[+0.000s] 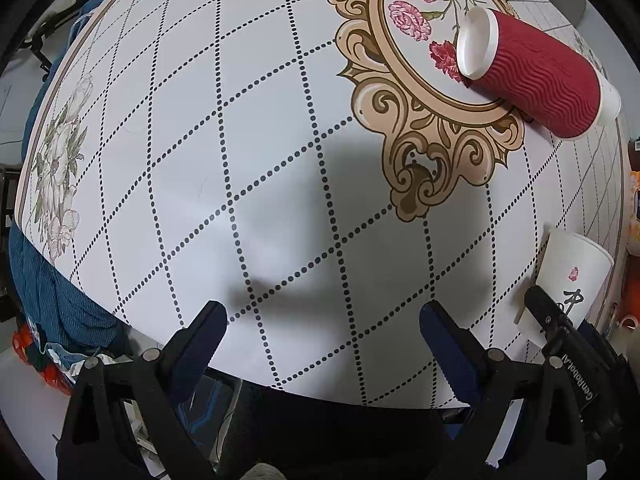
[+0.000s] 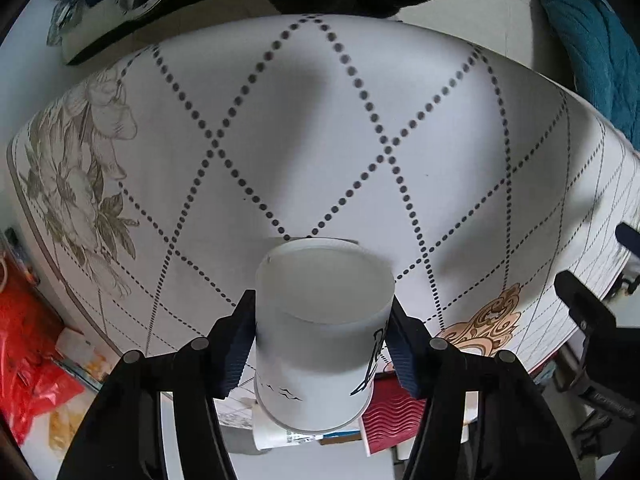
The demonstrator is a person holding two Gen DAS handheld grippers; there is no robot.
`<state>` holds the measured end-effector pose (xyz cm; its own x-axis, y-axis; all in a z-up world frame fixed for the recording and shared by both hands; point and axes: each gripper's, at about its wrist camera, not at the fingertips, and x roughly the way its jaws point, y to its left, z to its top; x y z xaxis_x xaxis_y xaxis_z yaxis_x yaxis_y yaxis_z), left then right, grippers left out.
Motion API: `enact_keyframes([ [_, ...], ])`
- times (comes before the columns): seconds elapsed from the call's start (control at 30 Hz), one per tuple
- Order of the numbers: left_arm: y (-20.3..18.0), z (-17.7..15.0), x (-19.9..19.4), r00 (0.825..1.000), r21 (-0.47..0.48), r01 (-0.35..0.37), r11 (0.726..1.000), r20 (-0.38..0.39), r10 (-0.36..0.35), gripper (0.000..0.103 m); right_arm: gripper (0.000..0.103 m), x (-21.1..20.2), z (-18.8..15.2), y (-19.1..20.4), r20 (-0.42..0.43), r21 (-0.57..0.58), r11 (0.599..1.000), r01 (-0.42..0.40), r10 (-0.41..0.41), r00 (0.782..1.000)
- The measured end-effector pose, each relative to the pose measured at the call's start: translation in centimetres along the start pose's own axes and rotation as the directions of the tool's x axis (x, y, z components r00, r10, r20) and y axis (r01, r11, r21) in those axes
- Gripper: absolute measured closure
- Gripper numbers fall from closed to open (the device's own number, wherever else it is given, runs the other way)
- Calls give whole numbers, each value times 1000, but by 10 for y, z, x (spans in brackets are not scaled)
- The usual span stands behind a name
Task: Flip cup upside down
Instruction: 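Lower the inverted cup onto the tablecloth with the right gripper and open it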
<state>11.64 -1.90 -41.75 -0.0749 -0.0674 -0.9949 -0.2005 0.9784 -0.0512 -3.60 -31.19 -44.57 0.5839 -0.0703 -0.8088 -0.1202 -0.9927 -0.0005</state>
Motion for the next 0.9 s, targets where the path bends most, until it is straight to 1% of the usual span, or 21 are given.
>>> enact_keyframes([
  [0.13,-1,-4,-5,1000,-7,-6,1000,5,6,4,41,0,0,-18,3,84,996,-6,6,1000],
  [0.27,8,-3,-8,1000,-15,-15,1000,8,15,4,41,4,-4,-38,0,207,977,-45,46,999],
  [0.4,21,-2,-15,1000,-21,-26,999,16,26,4,41,8,-13,-57,16,332,937,-109,110,994],
  [0.5,27,-1,-19,999,-24,-35,999,20,36,4,41,11,-20,-72,53,440,878,-187,183,982],
  [0.53,26,-1,-21,999,-25,-38,999,22,38,4,41,12,-25,-80,79,493,838,-233,224,971],
  [0.57,29,-1,-23,999,-27,-41,999,24,42,4,41,13,-27,-84,99,527,809,-261,247,964],
  [0.6,31,1,-25,999,-28,-42,999,24,42,4,41,16,-32,-91,127,571,763,-301,280,951],
  [0.63,32,1,-27,999,-29,-43,999,25,43,4,41,18,-36,-95,144,598,732,-326,302,942],
  [0.67,34,2,-28,999,-31,-45,999,26,46,4,41,21,-41,-101,172,633,684,-363,333,927],
  [0.7,36,3,-30,998,-33,-48,998,27,48,4,41,24,-46,-106,201,663,634,-397,360,911],
  [0.73,38,3,-31,998,-35,-48,998,27,49,4,41,29,-53,-111,238,697,568,-437,392,889],
  [0.77,40,4,-32,998,-36,-49,998,27,50,4,41,32,-57,-116,260,714,530,-457,406,876],
  [0.8,41,4,-33,998,-37,-50,998,27,51,4,41,36,-62,-121,286,732,483,-479,420,861],
  [0.83,41,4,-34,998,-38,-51,998,28,52,4,41,40,-68,-127,322,751,423,-507,437,840],
  [0.87,42,4,-36,998,-40,-51,998,29,53,4,41,44,-74,-132,364,768,349,-537,452,815],
  [0.9,45,4,-36,998,-40,-52,998,29,53,4,41,48,-79,-135,396,779,288,-557,463,793],
])
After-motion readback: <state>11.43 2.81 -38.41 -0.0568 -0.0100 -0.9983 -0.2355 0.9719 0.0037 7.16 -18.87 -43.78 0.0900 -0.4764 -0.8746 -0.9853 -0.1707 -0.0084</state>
